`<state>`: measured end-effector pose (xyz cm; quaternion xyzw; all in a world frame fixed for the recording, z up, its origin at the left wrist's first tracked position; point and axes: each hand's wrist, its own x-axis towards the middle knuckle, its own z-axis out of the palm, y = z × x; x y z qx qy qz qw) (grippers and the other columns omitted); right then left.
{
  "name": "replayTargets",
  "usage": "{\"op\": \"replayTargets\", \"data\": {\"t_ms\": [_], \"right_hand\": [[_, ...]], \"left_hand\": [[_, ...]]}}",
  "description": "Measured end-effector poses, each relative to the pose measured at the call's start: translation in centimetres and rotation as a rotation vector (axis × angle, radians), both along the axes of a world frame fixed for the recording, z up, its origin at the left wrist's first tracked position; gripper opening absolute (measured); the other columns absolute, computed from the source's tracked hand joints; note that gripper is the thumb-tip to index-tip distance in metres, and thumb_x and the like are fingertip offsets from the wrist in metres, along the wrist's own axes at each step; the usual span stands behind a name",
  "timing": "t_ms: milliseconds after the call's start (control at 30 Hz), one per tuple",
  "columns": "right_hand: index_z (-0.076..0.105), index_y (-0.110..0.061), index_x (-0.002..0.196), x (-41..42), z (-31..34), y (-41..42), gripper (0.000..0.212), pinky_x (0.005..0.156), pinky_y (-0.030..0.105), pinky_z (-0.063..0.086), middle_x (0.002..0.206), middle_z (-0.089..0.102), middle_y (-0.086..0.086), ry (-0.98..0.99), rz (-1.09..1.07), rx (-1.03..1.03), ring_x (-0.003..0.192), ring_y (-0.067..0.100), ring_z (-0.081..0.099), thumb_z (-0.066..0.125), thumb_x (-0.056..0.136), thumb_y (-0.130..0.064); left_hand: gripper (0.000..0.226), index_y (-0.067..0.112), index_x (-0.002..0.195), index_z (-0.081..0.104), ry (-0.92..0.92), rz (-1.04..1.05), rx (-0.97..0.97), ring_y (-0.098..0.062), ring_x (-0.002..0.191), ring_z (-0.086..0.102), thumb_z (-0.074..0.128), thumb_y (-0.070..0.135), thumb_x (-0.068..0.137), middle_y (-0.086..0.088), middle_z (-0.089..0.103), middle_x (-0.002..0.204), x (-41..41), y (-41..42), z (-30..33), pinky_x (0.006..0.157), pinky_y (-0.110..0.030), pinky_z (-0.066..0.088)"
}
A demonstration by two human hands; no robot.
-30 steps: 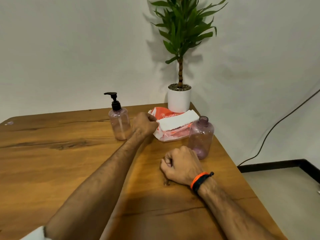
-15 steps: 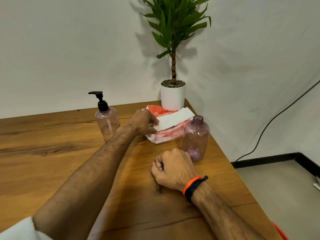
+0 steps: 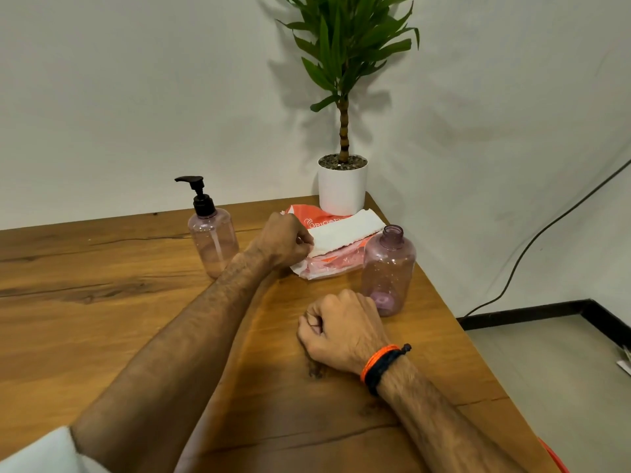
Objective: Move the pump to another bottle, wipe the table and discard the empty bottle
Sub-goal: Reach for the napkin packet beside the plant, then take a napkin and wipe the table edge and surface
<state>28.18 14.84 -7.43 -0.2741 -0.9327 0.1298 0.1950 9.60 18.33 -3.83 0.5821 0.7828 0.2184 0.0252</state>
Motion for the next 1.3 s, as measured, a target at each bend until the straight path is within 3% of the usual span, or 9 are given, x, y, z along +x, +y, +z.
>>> {"op": "replayTargets", "data": {"t_ms": [100, 233, 467, 600, 767, 900, 1000, 1133, 1300], "right_hand": [[0.052, -0.011, 0.059, 0.0, 0.0, 0.0, 0.036, 0.073, 0.035, 0.052, 0.056, 0.057, -0.003, -0.007, 0.000, 0.000, 0.062, 0.021, 0.057, 0.049, 0.081, -0.040], [0.047, -0.014, 0.056, 0.0, -0.1, 0.0, 0.037, 0.073, 0.034, 0.051, 0.058, 0.055, -0.004, -0.006, -0.009, 0.009, 0.066, 0.022, 0.057, 0.050, 0.081, -0.041], [0.051, -0.012, 0.059, -0.1, -0.4, 0.2, 0.037, 0.073, 0.034, 0.051, 0.056, 0.057, -0.004, 0.009, -0.004, 0.014, 0.063, 0.019, 0.057, 0.048, 0.080, -0.041], [0.053, -0.011, 0.060, -0.1, -0.5, 0.2, 0.037, 0.071, 0.034, 0.052, 0.055, 0.057, -0.004, 0.014, -0.004, 0.023, 0.061, 0.019, 0.057, 0.047, 0.080, -0.042], [0.051, -0.012, 0.057, -0.1, -0.6, 0.3, 0.038, 0.073, 0.034, 0.052, 0.055, 0.056, -0.005, 0.031, -0.012, 0.011, 0.062, 0.019, 0.058, 0.047, 0.079, -0.044], [0.052, -0.012, 0.058, -0.1, -0.6, 0.3, 0.039, 0.067, 0.032, 0.050, 0.053, 0.057, -0.004, 0.036, -0.032, 0.008, 0.061, 0.020, 0.057, 0.048, 0.079, -0.045], [0.054, -0.015, 0.058, -0.2, -0.3, 0.1, 0.040, 0.063, 0.028, 0.044, 0.053, 0.058, -0.005, 0.036, -0.067, -0.013, 0.061, 0.018, 0.057, 0.054, 0.079, -0.049], [0.063, -0.021, 0.063, -0.6, 0.8, -1.0, 0.037, 0.063, 0.029, 0.053, 0.059, 0.065, -0.006, 0.177, -0.131, -0.266, 0.061, 0.012, 0.062, 0.067, 0.079, -0.054], [0.073, -0.015, 0.090, -1.9, 2.8, -3.6, 0.037, 0.052, 0.023, 0.047, 0.080, 0.076, -0.003, 0.640, -0.084, -0.958, 0.058, 0.007, 0.064, 0.069, 0.082, -0.051]], "left_hand": [[0.020, 0.009, 0.099, 0.076, 0.027, 0.012, 0.002, -0.019, 0.095, 0.066, 0.064, 0.011, 0.083, -0.006, 0.075, 0.103, 0.2, -0.2, -0.3, 0.088, -0.038, 0.057], [0.020, 0.009, 0.098, 0.070, 0.024, 0.066, 0.130, -0.025, 0.091, 0.065, 0.056, 0.015, 0.086, -0.009, 0.073, 0.100, 0.3, -0.2, -0.7, 0.084, -0.038, 0.055], [0.009, 0.014, 0.086, 0.062, -0.211, 0.209, 0.407, -0.025, 0.079, 0.070, 0.067, 0.007, 0.084, -0.007, 0.071, 0.094, 0.2, 0.0, -0.5, 0.073, -0.040, 0.060], [0.016, 0.015, 0.087, 0.069, -0.246, 0.232, 0.484, -0.015, 0.070, 0.066, 0.080, 0.012, 0.075, -0.004, 0.073, 0.081, 0.2, -0.2, -0.6, 0.072, -0.030, 0.058], [0.013, 0.012, 0.089, 0.079, -0.208, 0.203, 0.520, -0.014, 0.063, 0.065, 0.078, 0.014, 0.077, -0.006, 0.076, 0.078, 0.3, -1.4, -0.5, 0.072, -0.029, 0.059], [0.013, 0.015, 0.086, 0.080, -0.162, 0.221, 0.539, 0.006, 0.056, 0.056, 0.077, 0.010, 0.075, -0.002, 0.076, 0.077, 0.7, -3.8, -0.1, 0.058, -0.003, 0.044], [0.015, 0.014, 0.089, 0.079, -0.107, 0.219, 0.530, -0.001, 0.061, 0.060, 0.075, 0.008, 0.076, -0.002, 0.077, 0.081, 1.1, -6.3, 0.4, 0.065, -0.007, 0.046], [0.014, 0.012, 0.090, 0.078, -0.008, 0.125, 0.539, -0.005, 0.070, 0.064, 0.075, 0.006, 0.078, -0.002, 0.077, 0.086, 2.1, -10.9, 1.1, 0.073, -0.022, 0.058], [0.012, 0.012, 0.092, 0.077, 0.173, 0.049, 0.496, -0.017, 0.073, 0.069, 0.072, 0.010, 0.082, -0.005, 0.076, 0.088, 3.6, -15.9, 1.0, 0.070, -0.035, 0.059]]}}
